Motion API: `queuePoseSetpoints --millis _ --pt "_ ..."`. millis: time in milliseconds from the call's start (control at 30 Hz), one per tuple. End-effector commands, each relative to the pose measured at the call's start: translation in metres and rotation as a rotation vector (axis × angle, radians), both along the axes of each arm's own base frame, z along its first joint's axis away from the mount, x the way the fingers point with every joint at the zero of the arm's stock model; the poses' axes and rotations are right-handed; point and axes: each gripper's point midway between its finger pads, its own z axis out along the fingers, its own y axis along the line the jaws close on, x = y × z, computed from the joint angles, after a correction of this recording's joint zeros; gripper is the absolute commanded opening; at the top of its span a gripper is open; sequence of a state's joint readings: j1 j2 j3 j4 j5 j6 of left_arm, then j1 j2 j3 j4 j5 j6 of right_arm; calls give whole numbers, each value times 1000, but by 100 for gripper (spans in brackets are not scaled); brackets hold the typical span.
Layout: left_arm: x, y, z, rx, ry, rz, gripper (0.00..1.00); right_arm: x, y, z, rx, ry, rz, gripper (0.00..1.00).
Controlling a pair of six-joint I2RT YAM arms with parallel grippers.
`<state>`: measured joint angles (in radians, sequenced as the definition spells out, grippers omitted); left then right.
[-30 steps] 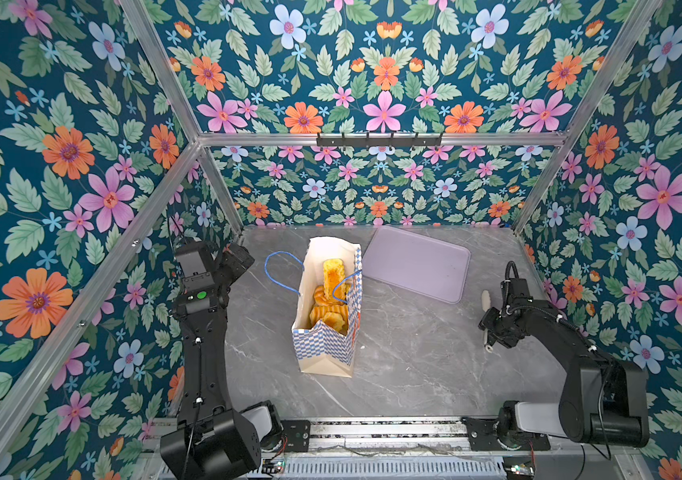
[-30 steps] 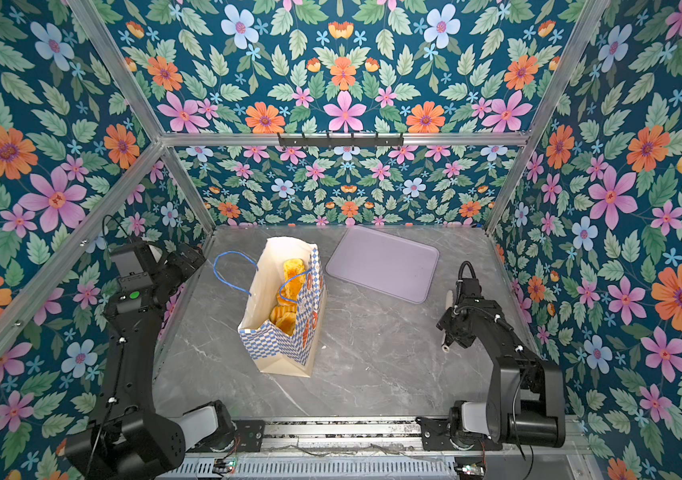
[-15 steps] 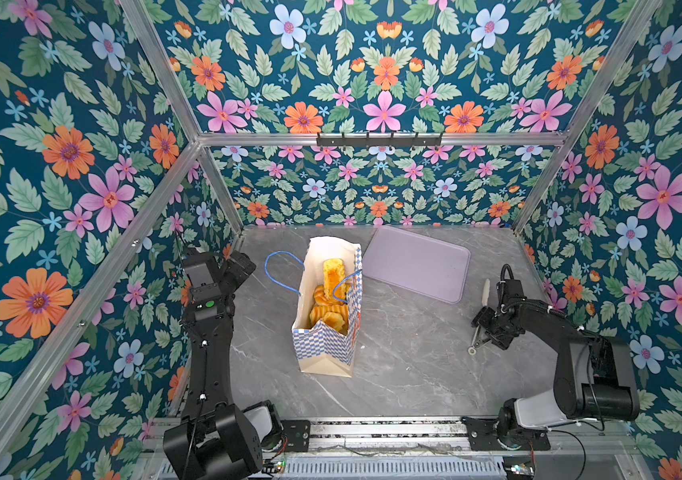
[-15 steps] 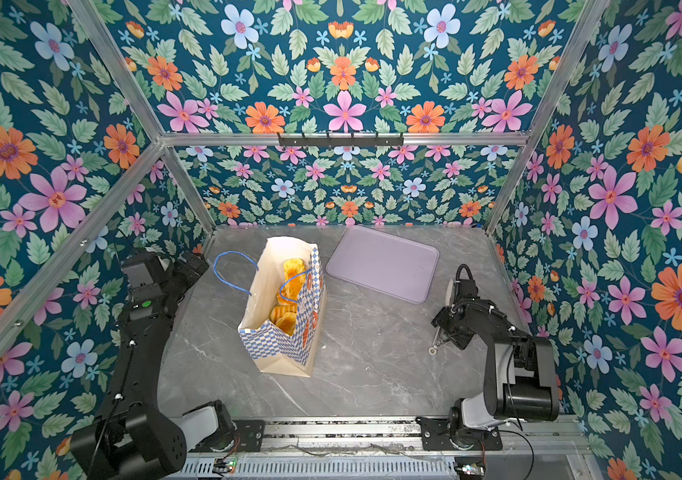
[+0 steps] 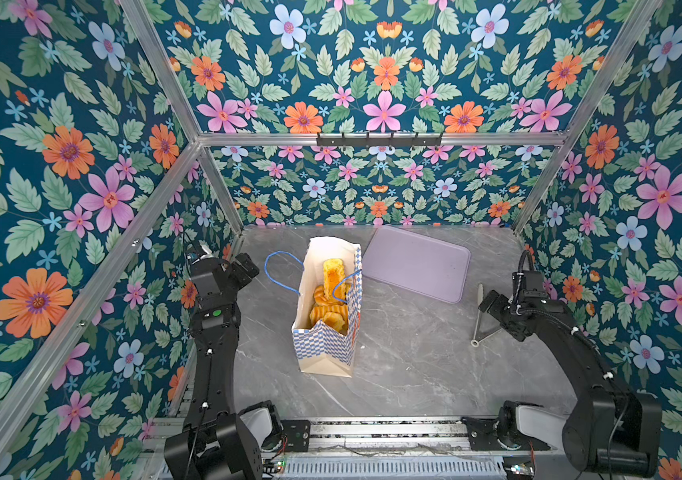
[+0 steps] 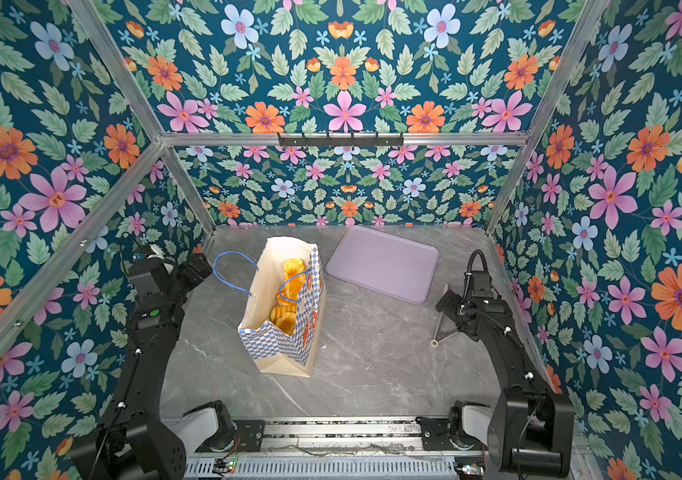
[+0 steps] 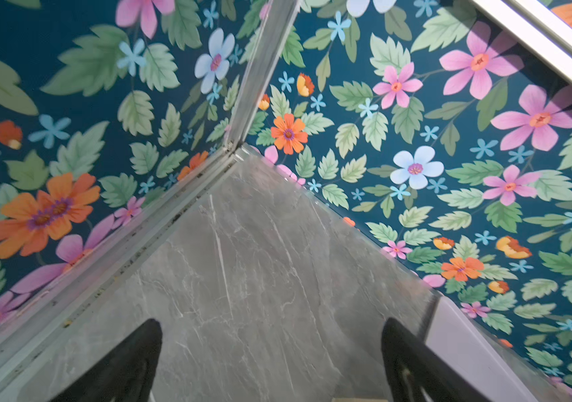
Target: Place the fake bread into the paper bag
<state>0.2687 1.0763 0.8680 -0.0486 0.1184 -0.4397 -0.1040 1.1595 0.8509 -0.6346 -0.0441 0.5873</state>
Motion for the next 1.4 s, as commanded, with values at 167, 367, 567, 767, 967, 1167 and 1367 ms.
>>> queuePoseSetpoints --millis 167,367,567,767,967,1167,1367 --pt "19 2 17 59 -115 -29 95 13 -37 76 -253 -243 -46 99" --pt "9 14 -13 164 -155 38 100 6 -77 93 -451 -446 -243 99" --pt "-15 21 -89 250 -70 110 100 16 -68 77 -548 -669 -136 98" --pt "-10 8 -121 302 -62 97 100 27 -60 31 -564 -634 -102 96" --pt "-3 -16 -139 372 -82 55 100 53 -29 8 -699 -631 45 99" --pt "-7 -28 -138 402 -139 19 100 73 -12 -13 -691 -604 170 99" --pt "-8 -41 -147 437 -166 -11 100 72 -5 -13 -664 -647 208 99"
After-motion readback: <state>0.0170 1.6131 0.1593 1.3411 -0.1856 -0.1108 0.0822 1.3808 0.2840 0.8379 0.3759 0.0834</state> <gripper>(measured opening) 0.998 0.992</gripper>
